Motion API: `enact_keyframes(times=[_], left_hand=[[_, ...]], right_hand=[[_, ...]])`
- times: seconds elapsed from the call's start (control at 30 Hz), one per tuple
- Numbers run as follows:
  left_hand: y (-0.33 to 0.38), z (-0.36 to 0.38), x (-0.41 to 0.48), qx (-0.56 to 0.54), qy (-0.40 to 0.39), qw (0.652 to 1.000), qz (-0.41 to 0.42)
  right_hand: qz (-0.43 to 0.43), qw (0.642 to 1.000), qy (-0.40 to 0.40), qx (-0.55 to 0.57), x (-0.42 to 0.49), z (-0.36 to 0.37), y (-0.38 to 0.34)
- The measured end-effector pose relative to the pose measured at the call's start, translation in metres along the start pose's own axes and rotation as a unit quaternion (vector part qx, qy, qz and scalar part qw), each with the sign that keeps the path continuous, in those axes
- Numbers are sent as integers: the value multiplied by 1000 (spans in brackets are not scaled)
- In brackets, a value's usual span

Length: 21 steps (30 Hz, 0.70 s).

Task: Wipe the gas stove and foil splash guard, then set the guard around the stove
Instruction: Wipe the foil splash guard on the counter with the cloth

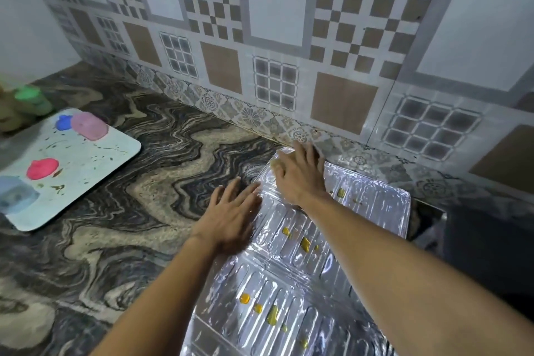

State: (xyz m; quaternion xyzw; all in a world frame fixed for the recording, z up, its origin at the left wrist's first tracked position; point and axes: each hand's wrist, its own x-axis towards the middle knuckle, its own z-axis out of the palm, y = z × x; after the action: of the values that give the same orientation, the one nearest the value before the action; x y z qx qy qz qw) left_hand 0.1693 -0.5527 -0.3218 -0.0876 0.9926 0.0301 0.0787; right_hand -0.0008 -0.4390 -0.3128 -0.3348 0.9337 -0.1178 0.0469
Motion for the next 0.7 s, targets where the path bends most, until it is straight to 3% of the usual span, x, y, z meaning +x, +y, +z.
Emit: enact_keyframes(times=[0.13, 0.7], left_hand=[[-3, 8, 4, 11, -15, 1000, 8], [0, 16, 3, -34, -6, 999, -33]], right_hand=[[-25, 998, -48, -28, 5, 20, 3], [-4, 999, -37, -24, -5, 28, 25]])
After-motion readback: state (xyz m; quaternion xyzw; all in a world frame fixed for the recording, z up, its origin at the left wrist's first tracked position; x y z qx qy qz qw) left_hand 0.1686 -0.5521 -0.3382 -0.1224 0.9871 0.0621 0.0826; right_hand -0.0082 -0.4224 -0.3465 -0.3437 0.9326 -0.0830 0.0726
